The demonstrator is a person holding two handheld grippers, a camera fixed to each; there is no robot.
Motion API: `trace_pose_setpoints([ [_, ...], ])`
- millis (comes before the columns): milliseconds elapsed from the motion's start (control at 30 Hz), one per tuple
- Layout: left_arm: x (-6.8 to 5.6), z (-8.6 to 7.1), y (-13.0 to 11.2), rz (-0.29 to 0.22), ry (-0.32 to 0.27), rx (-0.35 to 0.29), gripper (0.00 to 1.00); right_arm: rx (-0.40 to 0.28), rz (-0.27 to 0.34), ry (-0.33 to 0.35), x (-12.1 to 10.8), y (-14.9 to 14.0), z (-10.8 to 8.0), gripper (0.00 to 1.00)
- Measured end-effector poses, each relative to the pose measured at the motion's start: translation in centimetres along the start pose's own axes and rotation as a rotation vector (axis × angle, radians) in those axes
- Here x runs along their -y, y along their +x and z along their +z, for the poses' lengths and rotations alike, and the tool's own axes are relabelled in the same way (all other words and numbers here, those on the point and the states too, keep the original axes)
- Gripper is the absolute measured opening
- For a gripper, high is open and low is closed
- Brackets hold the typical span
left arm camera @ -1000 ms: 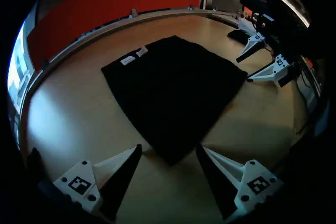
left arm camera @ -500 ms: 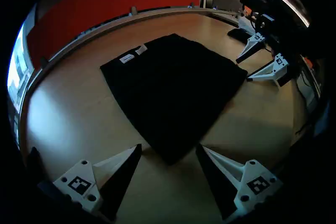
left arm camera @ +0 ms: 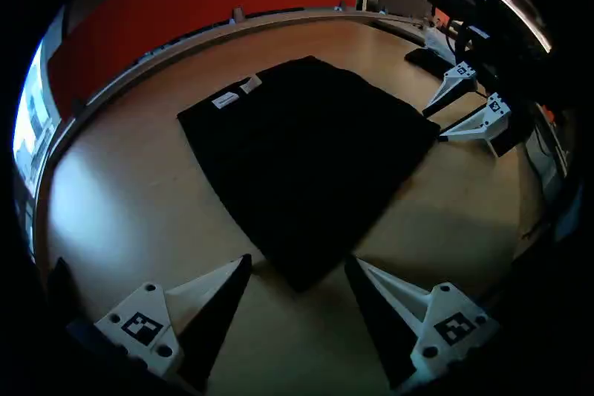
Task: Fold towel
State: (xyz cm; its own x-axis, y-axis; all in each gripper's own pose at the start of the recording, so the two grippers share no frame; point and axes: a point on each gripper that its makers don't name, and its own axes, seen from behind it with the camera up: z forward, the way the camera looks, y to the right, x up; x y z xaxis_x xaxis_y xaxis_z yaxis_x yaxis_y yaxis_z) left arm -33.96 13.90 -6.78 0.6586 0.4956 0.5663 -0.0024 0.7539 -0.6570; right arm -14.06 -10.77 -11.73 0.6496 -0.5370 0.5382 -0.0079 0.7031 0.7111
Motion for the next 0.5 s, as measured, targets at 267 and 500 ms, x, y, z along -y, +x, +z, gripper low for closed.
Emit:
trace_pose_setpoints([
  [267,-0.28,0.02,0.04,0.000,0.000,0.008,0.78,-0.001,0.003,-0.001,-0.12,-0.04,-0.01,0.42],
  [500,-0.55,-0.01,0.22,0.001,0.000,0.017,0.53,0.001,0.007,-0.001,-0.22,-0.06,-0.06,0.29],
])
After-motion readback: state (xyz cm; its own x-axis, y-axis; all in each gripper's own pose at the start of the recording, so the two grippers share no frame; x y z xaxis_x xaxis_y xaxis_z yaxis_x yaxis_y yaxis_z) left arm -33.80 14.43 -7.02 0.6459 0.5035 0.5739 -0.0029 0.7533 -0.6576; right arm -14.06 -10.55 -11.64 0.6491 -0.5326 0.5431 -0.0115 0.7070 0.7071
